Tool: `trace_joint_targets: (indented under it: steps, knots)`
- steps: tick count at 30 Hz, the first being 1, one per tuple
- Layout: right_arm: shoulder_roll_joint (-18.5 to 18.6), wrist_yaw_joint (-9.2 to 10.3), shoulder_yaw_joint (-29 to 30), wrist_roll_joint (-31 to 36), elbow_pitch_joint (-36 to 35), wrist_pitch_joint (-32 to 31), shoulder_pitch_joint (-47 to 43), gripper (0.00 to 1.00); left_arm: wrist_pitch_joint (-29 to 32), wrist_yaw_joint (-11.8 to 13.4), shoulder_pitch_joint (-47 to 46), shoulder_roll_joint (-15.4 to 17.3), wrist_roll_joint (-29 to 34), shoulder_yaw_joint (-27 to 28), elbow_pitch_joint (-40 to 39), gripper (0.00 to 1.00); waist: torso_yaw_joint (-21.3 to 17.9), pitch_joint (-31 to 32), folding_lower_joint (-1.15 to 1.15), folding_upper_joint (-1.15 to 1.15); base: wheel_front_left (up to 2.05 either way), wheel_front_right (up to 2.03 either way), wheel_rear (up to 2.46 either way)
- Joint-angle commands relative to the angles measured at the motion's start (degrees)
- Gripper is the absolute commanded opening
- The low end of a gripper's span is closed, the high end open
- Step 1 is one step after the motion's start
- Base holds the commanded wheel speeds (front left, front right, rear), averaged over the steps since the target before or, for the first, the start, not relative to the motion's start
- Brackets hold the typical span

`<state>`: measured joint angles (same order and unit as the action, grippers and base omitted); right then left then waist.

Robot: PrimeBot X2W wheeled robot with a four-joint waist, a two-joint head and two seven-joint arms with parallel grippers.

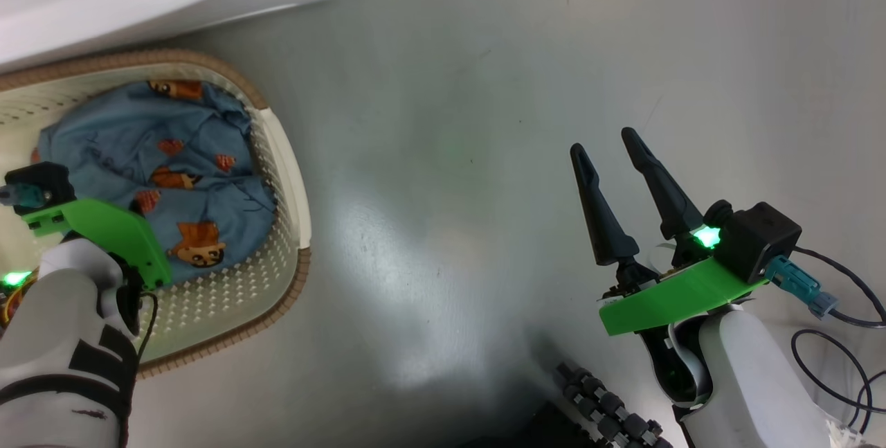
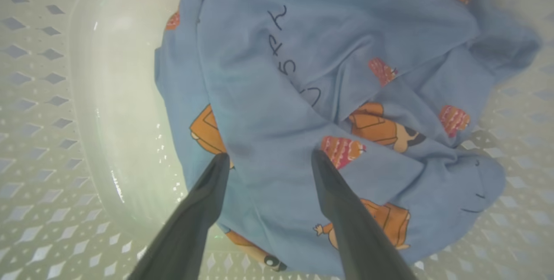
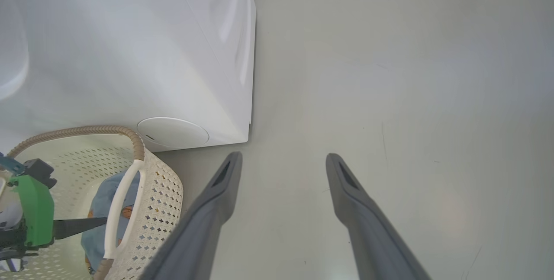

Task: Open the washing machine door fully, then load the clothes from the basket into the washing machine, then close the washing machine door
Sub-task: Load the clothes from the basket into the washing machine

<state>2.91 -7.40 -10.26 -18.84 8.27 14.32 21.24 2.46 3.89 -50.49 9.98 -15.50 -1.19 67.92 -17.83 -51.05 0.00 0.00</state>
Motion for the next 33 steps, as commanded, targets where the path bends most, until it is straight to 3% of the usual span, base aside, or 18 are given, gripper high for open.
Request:
trace_joint_targets:
  steps: [1,15,33]
  knots:
    - [-0.02,-0.09,-1.06,-0.73,-1.15,0.68,-1.17,1.0,-0.76,0.62,0.58,1.88,-0.34,0.92,0.28,1.0,-0.15,-0.59,0.0,0.0,0.0,0.0,0.0]
    - [-0.03,-0.09,-0.69,-0.74,-1.69,0.68,-0.47,1.0,-1.66,0.4,-2.79,2.47,0.0,-1.07,4.12,1.0,-0.46,-2.34,0.0,0.0,0.0,0.0,0.0]
    - [-0.03,-0.09,0.64,-0.2,-2.62,0.68,-0.41,1.0,-1.07,1.99,-4.67,2.74,0.39,-3.35,5.53,1.0,-0.95,-3.76,0.0,0.0,0.0,0.0,0.0]
